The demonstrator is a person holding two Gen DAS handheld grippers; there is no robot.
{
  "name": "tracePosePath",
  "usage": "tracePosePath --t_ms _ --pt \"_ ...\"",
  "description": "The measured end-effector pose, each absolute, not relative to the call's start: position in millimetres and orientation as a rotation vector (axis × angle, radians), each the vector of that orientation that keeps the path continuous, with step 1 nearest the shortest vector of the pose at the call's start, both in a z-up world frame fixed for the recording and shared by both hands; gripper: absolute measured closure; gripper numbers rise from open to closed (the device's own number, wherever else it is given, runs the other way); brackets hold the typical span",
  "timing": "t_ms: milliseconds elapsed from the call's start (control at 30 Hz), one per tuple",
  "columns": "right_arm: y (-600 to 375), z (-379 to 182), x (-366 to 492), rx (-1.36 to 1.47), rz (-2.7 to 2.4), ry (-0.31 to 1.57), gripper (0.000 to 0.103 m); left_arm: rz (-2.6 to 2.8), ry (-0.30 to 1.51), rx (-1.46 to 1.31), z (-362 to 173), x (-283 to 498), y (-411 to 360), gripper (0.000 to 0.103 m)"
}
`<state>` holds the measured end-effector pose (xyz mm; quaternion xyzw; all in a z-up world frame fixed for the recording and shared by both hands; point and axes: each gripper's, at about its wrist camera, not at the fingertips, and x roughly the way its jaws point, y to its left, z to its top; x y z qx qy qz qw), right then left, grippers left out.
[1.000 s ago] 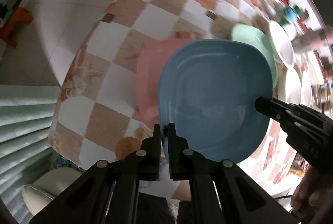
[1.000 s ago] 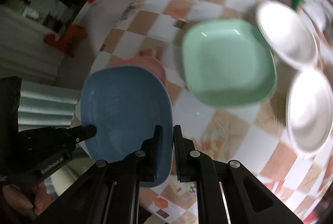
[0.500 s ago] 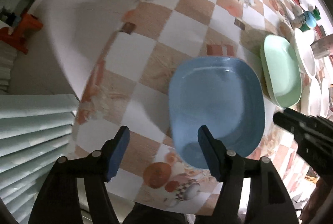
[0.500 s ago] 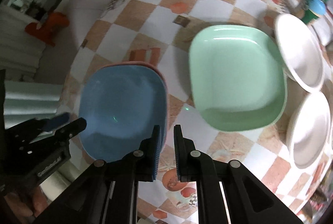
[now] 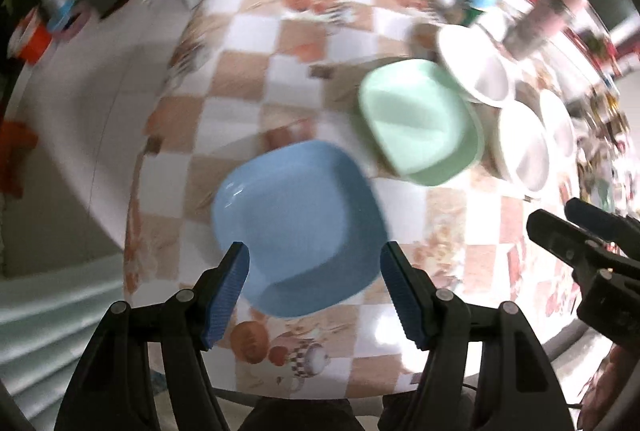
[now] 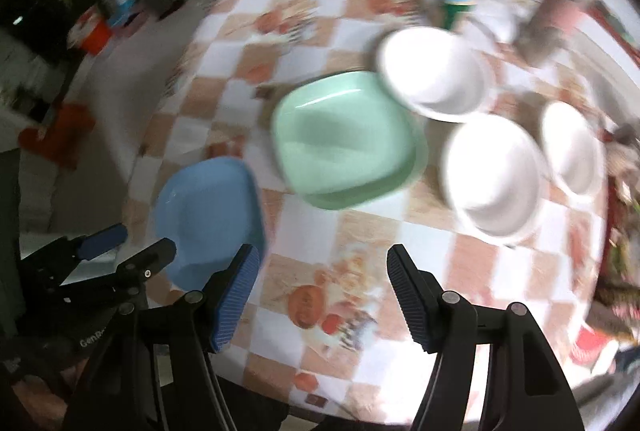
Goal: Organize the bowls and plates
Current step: 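Withdraw the left tool from the stacked plates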
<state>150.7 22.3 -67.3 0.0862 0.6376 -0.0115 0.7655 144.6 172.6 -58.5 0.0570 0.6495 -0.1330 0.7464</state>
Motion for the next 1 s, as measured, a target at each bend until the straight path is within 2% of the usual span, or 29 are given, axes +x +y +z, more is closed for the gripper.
tracePosePath --t_ms 267,600,1000 --pt "-28 -28 122 0.257 -0.190 1.330 0.035 -0.343 1.373 0.191 -39 137 121 0.031" --pt "-74 -14 111 0.297 -0.136 1.286 0.035 -0.291 1.325 0.174 -8 126 87 0.031" --pt "-175 -1 79 0.416 -0.148 1.238 0.035 -0.249 1.273 0.158 27 124 40 0.031"
